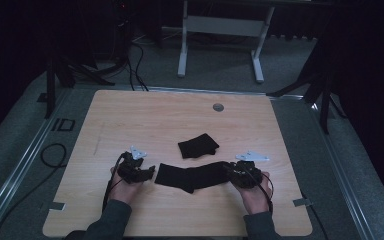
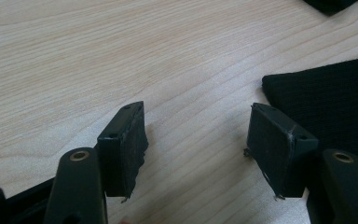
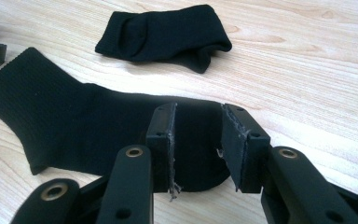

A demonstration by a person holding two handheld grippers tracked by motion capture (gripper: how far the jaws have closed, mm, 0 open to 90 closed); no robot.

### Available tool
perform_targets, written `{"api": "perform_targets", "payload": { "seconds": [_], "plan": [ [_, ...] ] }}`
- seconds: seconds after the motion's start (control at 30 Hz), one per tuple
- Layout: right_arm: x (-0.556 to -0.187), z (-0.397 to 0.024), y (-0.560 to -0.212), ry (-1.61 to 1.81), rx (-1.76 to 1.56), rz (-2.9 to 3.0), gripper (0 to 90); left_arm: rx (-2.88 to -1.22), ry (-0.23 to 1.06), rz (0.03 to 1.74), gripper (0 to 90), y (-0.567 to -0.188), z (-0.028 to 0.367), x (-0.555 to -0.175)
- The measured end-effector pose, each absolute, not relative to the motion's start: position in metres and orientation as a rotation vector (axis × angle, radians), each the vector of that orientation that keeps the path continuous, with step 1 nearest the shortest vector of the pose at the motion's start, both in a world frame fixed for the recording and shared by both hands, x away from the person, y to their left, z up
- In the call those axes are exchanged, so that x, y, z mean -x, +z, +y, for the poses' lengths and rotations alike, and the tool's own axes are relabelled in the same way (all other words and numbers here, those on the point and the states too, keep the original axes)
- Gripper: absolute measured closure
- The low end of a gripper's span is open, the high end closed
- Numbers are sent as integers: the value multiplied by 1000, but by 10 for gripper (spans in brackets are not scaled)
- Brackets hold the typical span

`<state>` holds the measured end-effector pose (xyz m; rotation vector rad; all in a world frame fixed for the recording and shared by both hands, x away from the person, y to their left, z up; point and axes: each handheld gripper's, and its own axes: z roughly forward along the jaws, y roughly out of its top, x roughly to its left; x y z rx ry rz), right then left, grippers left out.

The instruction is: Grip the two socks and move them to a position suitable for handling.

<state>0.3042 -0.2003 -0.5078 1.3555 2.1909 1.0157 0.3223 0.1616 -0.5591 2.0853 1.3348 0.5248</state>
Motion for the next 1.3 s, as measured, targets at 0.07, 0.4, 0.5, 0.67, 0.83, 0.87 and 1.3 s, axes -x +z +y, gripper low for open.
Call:
{"api": "perform_targets", "payload": {
  "seconds": [0.07, 0.4, 0.5, 0.67, 0.83, 0.87, 1.3],
  "plan": [
    [-305, -199, -508, 1023, -1341, 2195, 644, -2085, 525, 1335, 377, -559, 162, -322],
    [-316, -180, -508, 1027, -1238, 2258, 626, -2080, 526, 1335, 377, -559, 161, -322],
    [-320, -175, -508, 1059, -1229, 2278, 624, -2080, 527, 1335, 377, -559, 162, -322],
    [-327, -169, -511, 1086, -1237, 2307, 622, -2079, 528, 1335, 377, -560, 162, -322],
    [-336, -161, -513, 1056, -1217, 2329, 622, -2079, 528, 1335, 376, -560, 162, -322],
    [-337, -158, -514, 1051, -1216, 2332, 622, -2080, 528, 1335, 376, -560, 162, -322],
    [-360, -127, -520, 971, -1096, 2407, 719, -2081, 528, 1333, 375, -560, 162, -322]
  ]
}}
